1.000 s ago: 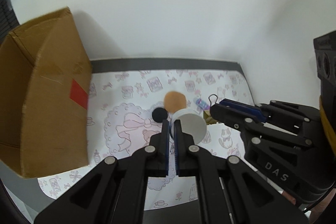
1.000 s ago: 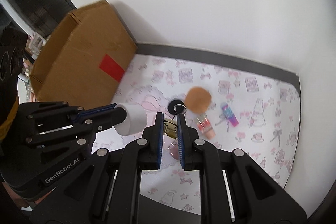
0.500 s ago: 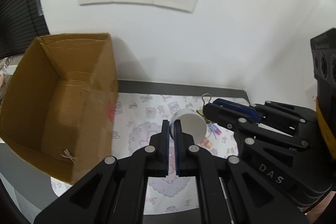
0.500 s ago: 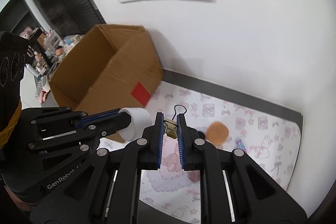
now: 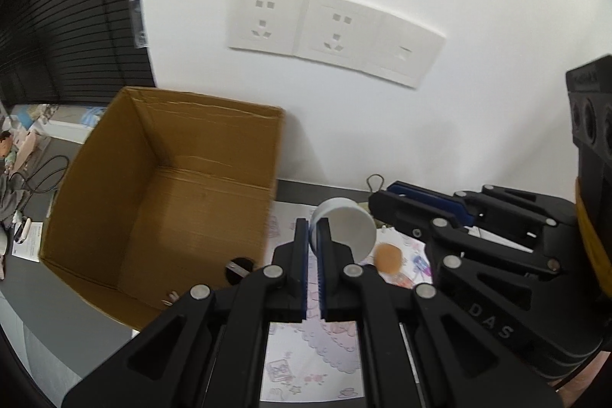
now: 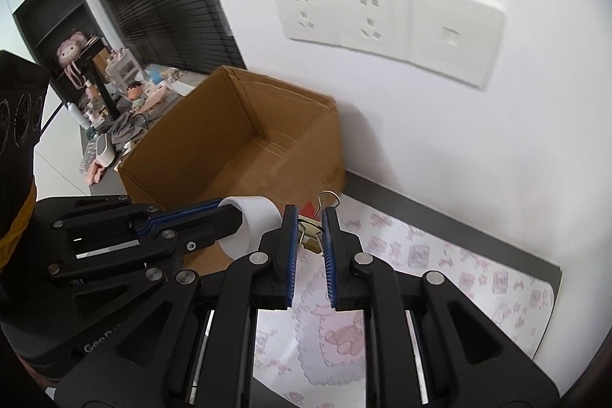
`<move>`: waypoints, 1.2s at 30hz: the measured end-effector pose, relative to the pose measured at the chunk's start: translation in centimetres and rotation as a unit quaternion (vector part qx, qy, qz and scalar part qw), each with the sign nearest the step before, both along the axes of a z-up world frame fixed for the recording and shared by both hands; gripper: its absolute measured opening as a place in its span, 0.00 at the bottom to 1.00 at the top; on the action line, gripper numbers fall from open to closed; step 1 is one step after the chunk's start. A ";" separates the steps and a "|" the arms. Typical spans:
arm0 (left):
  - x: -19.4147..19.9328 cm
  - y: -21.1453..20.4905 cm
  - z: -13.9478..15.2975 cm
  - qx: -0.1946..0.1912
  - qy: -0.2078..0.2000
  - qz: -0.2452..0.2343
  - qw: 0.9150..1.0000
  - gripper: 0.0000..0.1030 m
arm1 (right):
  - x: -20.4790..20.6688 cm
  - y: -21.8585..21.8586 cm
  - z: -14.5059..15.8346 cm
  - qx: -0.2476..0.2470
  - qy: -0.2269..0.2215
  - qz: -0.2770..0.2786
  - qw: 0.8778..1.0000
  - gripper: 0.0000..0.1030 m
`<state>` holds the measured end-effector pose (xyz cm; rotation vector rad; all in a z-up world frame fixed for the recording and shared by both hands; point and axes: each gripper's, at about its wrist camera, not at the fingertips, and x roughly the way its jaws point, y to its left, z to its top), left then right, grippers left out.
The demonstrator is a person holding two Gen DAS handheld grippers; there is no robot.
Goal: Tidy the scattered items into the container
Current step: 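Carry the white jar with the left tool while the right tool carries the clip to the box, then open both tools to drop the jar and clip into the box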
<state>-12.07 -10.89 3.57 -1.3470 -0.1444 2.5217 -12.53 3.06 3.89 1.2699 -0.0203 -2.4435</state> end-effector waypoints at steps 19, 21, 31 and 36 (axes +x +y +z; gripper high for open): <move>-3.1 -10.1 -3.9 -0.003 -0.038 0.075 0.996 0.04 | -4.8 -11.4 -1.7 0.011 -0.030 0.078 0.996 0.12; -3.5 -10.9 -4.9 -0.005 -0.048 0.079 0.996 0.04 | -5.4 -12.2 -2.5 0.015 -0.039 0.082 0.996 0.12; -4.2 -12.6 -9.5 -0.013 -0.101 0.083 0.991 0.04 | -7.4 -15.0 -7.2 0.045 -0.097 0.090 0.990 0.12; -4.1 -12.8 -10.3 -0.004 -0.109 0.082 0.991 0.04 | -7.9 -14.7 -8.6 0.039 -0.126 0.076 0.988 0.13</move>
